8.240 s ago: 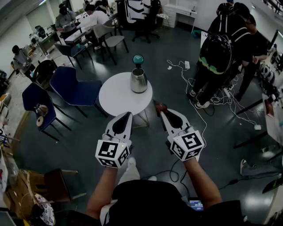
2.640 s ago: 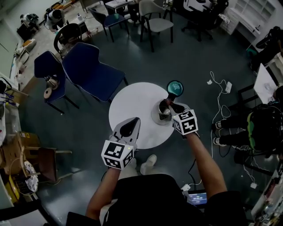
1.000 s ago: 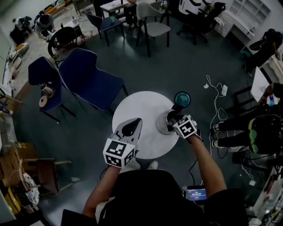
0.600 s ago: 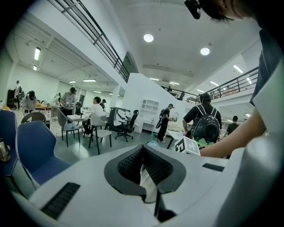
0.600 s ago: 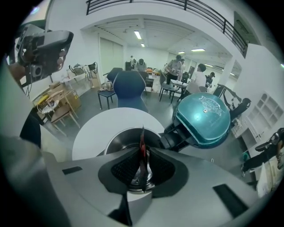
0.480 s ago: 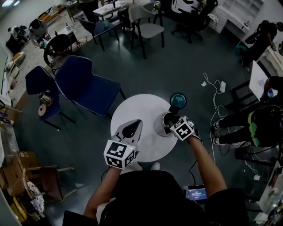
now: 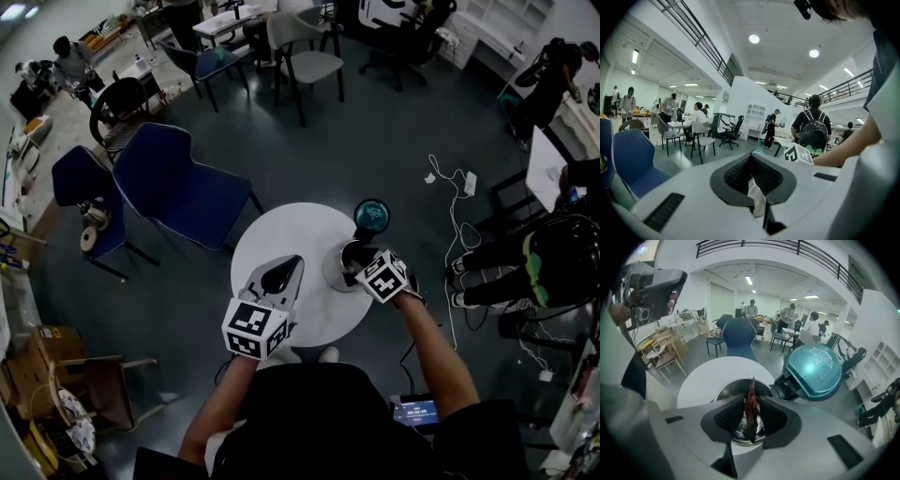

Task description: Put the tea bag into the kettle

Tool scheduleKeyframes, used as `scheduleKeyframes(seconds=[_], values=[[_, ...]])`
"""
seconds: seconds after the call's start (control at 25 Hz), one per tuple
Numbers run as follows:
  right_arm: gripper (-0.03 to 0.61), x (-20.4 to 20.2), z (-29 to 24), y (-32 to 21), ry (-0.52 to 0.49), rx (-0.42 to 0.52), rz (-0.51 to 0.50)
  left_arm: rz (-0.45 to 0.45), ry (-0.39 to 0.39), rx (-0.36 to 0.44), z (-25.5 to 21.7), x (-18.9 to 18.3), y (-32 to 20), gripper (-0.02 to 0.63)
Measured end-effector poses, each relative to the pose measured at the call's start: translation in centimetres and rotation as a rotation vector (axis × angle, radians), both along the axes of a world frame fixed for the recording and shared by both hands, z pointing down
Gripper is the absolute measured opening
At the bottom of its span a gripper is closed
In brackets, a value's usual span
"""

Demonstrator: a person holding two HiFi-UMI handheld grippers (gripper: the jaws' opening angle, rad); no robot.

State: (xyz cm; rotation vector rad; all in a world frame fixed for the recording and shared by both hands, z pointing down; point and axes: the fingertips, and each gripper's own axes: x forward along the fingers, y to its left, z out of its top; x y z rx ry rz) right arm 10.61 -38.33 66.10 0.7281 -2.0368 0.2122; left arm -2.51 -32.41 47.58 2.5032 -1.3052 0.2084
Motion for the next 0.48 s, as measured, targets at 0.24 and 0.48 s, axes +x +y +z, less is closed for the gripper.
scheduleKeyframes(seconds=[0.24, 0.48], values=[[0.037, -0.4, -2.0, -1.0, 0.009, 0.051, -0.031, -0.007, 0.001, -0.002, 0.1, 0.4, -0.4, 0.015], [0.023, -0.8, -1.2, -0.6, 0.019, 0.025, -0.050, -0.012, -0.001, -0.006, 0.4, 0.4, -0.1, 0.015]])
